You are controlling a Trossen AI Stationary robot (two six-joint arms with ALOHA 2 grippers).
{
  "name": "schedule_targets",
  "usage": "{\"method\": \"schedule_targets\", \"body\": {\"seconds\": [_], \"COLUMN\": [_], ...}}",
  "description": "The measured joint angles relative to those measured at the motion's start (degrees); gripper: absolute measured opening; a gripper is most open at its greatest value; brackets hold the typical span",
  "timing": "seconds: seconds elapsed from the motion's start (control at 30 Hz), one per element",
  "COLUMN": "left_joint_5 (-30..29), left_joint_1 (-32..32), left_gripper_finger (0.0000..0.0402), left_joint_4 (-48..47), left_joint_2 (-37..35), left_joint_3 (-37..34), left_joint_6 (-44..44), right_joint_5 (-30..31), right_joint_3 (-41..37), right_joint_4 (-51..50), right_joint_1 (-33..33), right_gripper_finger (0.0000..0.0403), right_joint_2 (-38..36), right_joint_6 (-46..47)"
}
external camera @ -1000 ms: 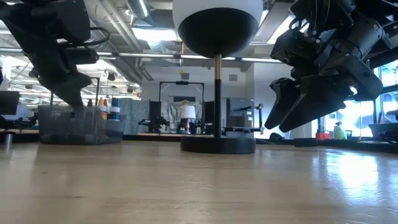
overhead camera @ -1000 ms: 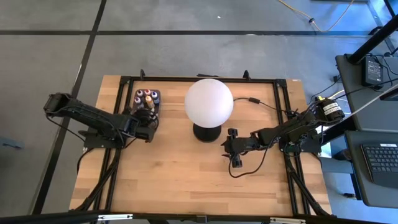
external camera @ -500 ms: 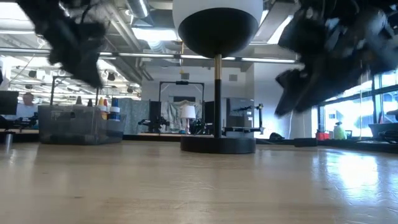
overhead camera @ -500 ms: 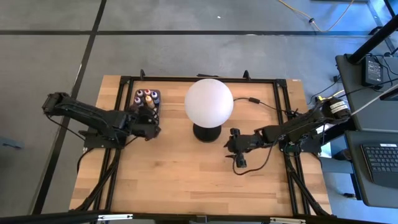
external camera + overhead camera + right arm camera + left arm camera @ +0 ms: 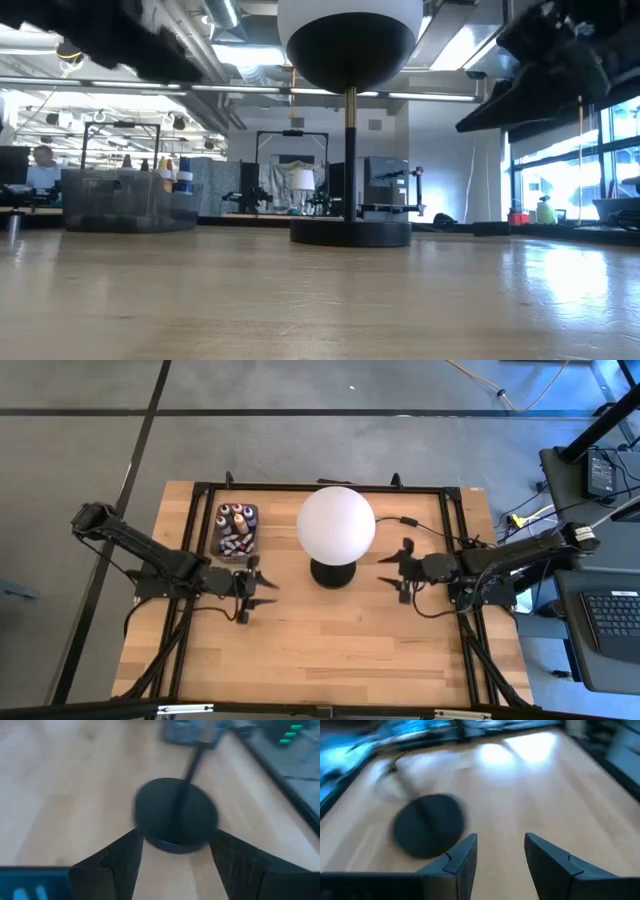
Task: Pick & Place food coloring
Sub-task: Return to Home Position
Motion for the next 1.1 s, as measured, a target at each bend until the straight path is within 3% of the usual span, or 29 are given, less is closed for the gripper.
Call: {"method": "schedule_targets", "body": {"seconds": [0.1,0.3,0.53,0.87,0.97,1.1], "left_joint_5": [-2.9,10.2,19.8,20.2,20.2,20.1], "left_joint_1": [4.2,14.5,25.0,34.2,35.8,37.0], "left_gripper_finger": [0.0158,0.0156,0.0159,0.0158,0.0159,0.0157], "left_joint_4": [0.4,8.4,9.3,15.0,20.3,18.2], "left_joint_2": [-3.5,-14.7,-25.5,-34.5,-36.0,-37.3], "left_joint_3": [-1.7,-8.0,-13.4,-22.1,-26.0,-26.1], "left_joint_6": [-6.1,-2.6,-5.5,-9.6,-9.9,-10.1], "right_joint_5": [-1.0,-20.6,-27.3,-41.6,-43.4,-44.2], "right_joint_3": [-2.8,-7.3,-8.7,-8.7,-9.0,-11.1], "right_joint_4": [1.0,4.3,4.2,4.4,4.9,7.3], "right_joint_1": [-3.7,-13.7,-21.1,-35.2,-38.7,-41.9], "right_gripper_finger": [0.0231,0.0231,0.0231,0.0231,0.0231,0.0231], "right_joint_2": [-3.2,-9.1,-11.8,-13.9,-14.7,-17.3], "right_joint_6": [2.3,2.2,0.6,0.3,1.0,1.0]}}
